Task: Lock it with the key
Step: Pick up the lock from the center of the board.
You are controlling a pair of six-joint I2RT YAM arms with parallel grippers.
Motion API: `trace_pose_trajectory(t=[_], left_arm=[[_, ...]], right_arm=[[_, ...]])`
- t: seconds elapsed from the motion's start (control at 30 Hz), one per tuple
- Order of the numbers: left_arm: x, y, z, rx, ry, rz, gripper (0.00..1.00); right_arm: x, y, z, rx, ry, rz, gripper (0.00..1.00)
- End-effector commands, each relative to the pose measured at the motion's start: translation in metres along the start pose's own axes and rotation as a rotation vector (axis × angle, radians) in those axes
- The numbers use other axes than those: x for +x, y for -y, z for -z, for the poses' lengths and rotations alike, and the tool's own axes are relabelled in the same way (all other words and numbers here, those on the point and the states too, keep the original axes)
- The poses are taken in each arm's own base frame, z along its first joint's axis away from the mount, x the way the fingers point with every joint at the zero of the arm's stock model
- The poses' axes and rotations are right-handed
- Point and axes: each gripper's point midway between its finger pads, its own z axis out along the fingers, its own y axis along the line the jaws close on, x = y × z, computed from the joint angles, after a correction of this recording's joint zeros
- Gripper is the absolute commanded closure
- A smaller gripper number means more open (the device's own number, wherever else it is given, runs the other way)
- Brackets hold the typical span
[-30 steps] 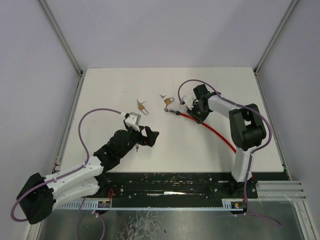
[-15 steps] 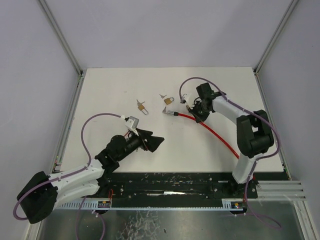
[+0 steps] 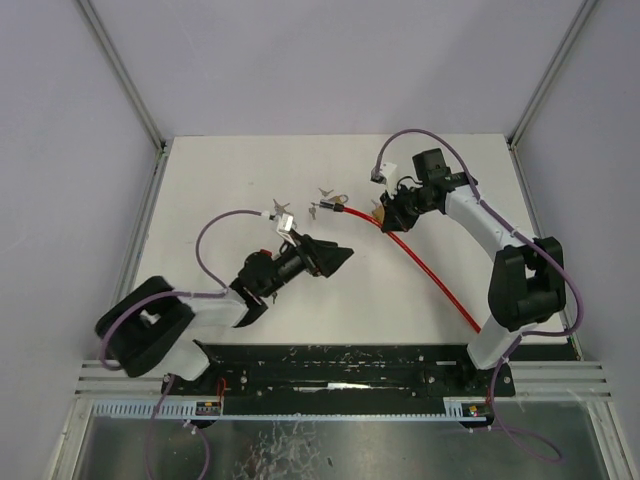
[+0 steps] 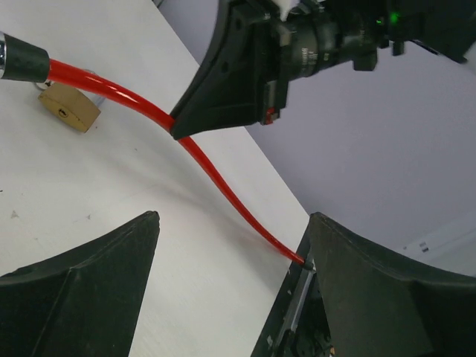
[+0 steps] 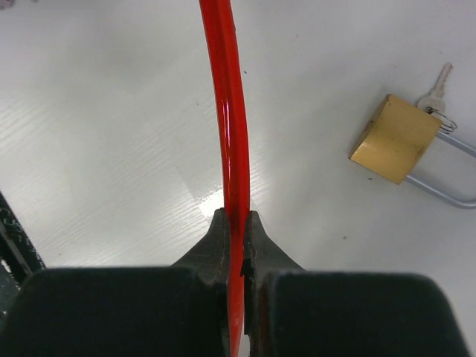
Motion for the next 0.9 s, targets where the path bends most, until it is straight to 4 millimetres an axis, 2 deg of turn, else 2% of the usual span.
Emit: trace_pose_trajectory(t=[0.0, 0.1, 0.37, 0.6, 0.67, 0.7, 0.77, 0.8, 0.83, 0.87], left_arm=[[-0.034, 0.009, -0.024, 0.079, 0.194, 0.076, 0.2], [-0.034, -0.004, -0.036, 0.067, 0.238, 0.08, 0.2], [-0.048, -0.018, -0.072, 0.072, 0.305, 0.09, 0.21], [-0.053, -0.028, -0.088, 0.072, 0.323, 0.164, 0.34], [-0.055, -0.027, -0.091, 0.087, 0.323, 0.175, 0.41], [-0.06, -0.018, -0.095, 0.122, 0.323, 0.16, 0.54], [-0.064, -0.011, -0.098, 0.148, 0.321, 0.147, 0.73], [-0.066, -0.009, -0.1, 0.159, 0.319, 0.14, 0.9], [-0.068, -0.006, -0.1, 0.169, 0.319, 0.132, 0.98], [-0.069, -0.004, -0.1, 0.176, 0.318, 0.125, 0.99]], right_arm=[[-0.05, -0.019, 0.024, -0.064, 0.174, 0.015, 1.0], [-0.059, -0.026, 0.029, -0.09, 0.213, 0.012, 1.0], [-0.069, -0.048, 0.035, -0.193, 0.28, 0.001, 1.0], [-0.074, -0.063, 0.042, -0.249, 0.323, -0.004, 1.0], [-0.075, -0.064, 0.042, -0.257, 0.328, -0.006, 1.0], [-0.072, -0.066, 0.04, -0.272, 0.324, -0.017, 1.0], [-0.071, -0.067, 0.039, -0.278, 0.324, -0.019, 1.0], [-0.072, -0.067, 0.04, -0.278, 0.326, -0.017, 1.0], [-0.072, -0.067, 0.04, -0.276, 0.327, -0.016, 1.0], [-0.072, -0.067, 0.041, -0.265, 0.326, -0.011, 1.0]])
